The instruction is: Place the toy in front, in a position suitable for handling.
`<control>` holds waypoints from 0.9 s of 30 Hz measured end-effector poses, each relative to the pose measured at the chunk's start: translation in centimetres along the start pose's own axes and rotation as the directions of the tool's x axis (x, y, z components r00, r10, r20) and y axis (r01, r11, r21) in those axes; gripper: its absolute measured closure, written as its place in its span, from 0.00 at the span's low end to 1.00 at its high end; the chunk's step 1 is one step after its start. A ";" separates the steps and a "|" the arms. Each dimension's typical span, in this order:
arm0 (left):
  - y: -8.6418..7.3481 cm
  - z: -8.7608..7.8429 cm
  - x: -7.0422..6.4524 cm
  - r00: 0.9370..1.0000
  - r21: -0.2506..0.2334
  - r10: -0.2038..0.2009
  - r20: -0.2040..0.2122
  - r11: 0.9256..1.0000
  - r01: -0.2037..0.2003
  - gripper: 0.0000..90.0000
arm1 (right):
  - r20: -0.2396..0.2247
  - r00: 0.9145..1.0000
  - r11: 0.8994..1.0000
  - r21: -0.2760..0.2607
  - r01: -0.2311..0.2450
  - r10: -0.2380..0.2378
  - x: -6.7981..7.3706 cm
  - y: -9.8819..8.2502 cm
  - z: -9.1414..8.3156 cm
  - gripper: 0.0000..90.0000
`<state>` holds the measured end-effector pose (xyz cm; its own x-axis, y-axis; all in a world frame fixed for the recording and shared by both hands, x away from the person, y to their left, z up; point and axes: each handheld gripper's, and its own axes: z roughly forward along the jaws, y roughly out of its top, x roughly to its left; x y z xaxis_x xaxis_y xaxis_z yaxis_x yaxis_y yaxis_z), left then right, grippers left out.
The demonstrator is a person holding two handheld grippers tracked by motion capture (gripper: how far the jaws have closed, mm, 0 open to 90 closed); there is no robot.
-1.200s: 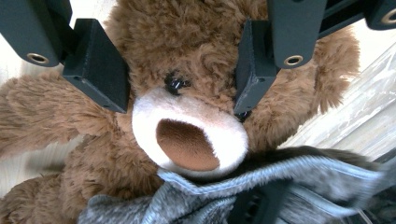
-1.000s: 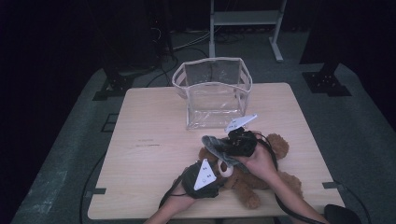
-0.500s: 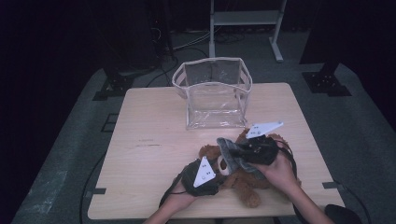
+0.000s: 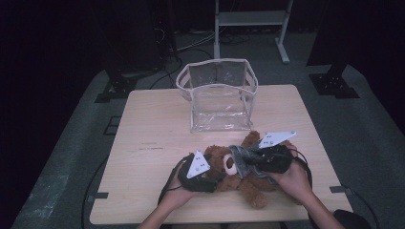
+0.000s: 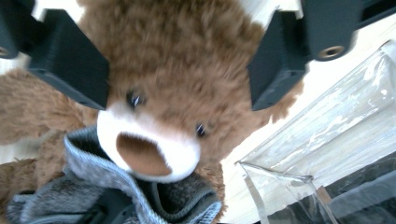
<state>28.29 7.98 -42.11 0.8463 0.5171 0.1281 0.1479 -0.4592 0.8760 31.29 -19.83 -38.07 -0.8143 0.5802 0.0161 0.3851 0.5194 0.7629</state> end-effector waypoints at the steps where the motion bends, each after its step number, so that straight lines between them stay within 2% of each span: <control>1: -0.1 -0.1 0.1 1.000 0.007 0.005 0.001 1.000 -0.005 0.40 | 0.006 1.000 1.000 -0.011 -0.011 0.011 -0.2 -0.1 -0.2 0.82; 3: -0.3 0.0 0.3 1.000 0.020 0.009 0.013 1.000 -0.009 0.49 | 0.009 1.000 0.999 -0.042 -0.016 0.016 -0.1 -0.1 -0.7 0.84; 5: -0.5 0.3 0.3 1.000 0.013 -0.008 0.023 1.000 0.007 0.49 | 0.000 1.000 0.997 -0.071 0.017 -0.017 0.8 0.2 -1.2 0.84; 7: -0.4 0.5 0.4 1.000 0.007 -0.014 0.028 1.000 0.014 0.49 | -0.028 0.998 0.994 -0.095 0.047 -0.050 2.0 0.5 -1.6 0.84; 9: -0.3 0.6 0.5 0.999 0.000 -0.023 0.036 1.000 0.023 0.50 | -0.047 0.994 0.992 -0.090 0.090 -0.095 3.3 0.8 -1.3 0.84; 11: -0.3 0.6 0.4 0.999 -0.001 -0.019 0.037 1.000 0.019 0.50 | -0.032 0.991 0.990 -0.061 0.125 -0.127 4.1 0.8 -0.7 0.84; 12: -0.3 0.6 0.4 0.999 -0.002 -0.019 0.038 1.000 0.019 0.50 | -0.027 0.990 0.990 -0.046 0.135 -0.136 4.2 0.7 -0.3 0.84; 15: -0.3 0.4 0.6 0.999 -0.007 -0.020 0.048 1.000 0.020 0.49 | -0.027 0.993 0.993 -0.040 0.115 -0.116 3.6 -0.2 -0.2 0.84; 19: 0.0 0.2 1.0 0.994 -0.069 -0.018 0.103 0.997 0.025 0.41 | 0.001 0.995 0.995 -0.023 0.097 -0.097 3.0 -1.7 -1.6 0.84; 21: 0.4 0.5 1.3 0.994 -0.080 0.001 0.112 0.997 0.008 0.40 | -0.002 0.996 0.996 -0.026 0.085 -0.085 2.7 -2.5 -2.1 0.84; 23: 0.7 1.1 1.7 0.989 -0.062 -0.003 0.151 0.998 0.013 0.44 | 0.001 0.997 0.996 -0.032 0.078 -0.078 2.5 -2.9 -2.4 0.84; 25: 0.7 1.6 1.9 0.987 -0.044 0.002 0.160 0.999 0.005 0.54 | 0.033 0.995 0.995 -0.026 0.097 -0.096 2.6 -3.1 -2.5 0.84; 27: 0.6 1.9 2.2 0.982 -0.038 -0.004 0.190 0.999 0.011 0.59 | 0.020 0.995 0.994 -0.044 0.103 -0.103 2.8 -3.3 -2.7 0.84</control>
<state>31.20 7.47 -42.15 0.9274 0.3726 0.0342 0.1379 -0.4253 0.8945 26.59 -21.64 -38.76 -0.8408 0.5361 -0.0750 0.2793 0.5483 0.7883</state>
